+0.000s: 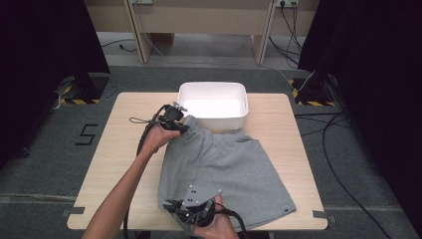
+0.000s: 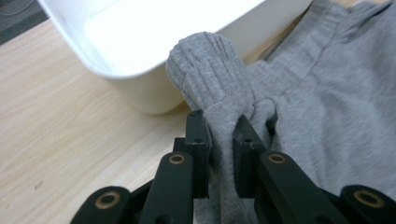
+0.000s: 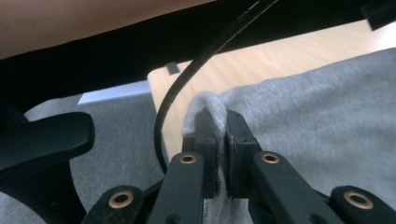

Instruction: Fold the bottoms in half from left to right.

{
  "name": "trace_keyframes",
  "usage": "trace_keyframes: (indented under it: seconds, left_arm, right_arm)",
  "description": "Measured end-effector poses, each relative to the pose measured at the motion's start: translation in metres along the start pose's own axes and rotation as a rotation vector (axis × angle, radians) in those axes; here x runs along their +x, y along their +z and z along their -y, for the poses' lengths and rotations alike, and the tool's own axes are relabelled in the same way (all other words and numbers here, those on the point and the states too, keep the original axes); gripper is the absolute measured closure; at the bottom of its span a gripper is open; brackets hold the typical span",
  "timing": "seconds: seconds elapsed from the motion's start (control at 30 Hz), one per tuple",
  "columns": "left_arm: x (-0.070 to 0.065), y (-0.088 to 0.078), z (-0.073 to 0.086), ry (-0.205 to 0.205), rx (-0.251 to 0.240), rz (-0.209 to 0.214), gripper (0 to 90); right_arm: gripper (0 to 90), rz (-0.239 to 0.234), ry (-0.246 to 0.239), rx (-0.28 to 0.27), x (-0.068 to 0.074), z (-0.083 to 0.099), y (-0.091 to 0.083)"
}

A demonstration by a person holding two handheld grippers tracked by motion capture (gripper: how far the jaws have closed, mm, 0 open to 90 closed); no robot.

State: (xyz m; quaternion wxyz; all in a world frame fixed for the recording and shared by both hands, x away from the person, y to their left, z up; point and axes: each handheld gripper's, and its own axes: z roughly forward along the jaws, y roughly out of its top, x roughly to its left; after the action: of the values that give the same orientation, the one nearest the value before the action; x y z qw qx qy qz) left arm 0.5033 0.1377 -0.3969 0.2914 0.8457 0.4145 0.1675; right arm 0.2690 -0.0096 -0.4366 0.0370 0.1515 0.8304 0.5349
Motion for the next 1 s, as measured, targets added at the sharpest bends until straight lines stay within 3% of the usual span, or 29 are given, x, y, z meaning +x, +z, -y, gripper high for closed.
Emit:
trace_keyframes:
  seconds: [0.23,0.6,0.8,1.0]
  left_arm:
    - [-0.022,-0.001,-0.026,0.009,0.024,0.007,78.8]
    - [-0.060,0.020,-0.052,0.003,0.014,0.050,78.5]
    - [-0.080,0.034,-0.059,-0.023,-0.023,0.082,78.1]
    - [-0.095,0.049,-0.064,-0.042,-0.050,0.103,77.5]
  right_arm:
    - [86.0,0.057,0.024,-0.067,-0.007,0.006,-0.046]
    - [86.0,0.234,0.093,-0.147,-0.029,0.036,-0.124]
    - [86.0,0.303,0.147,-0.147,-0.039,0.054,-0.149]
    - [86.0,0.338,0.169,-0.150,-0.045,0.066,-0.161]
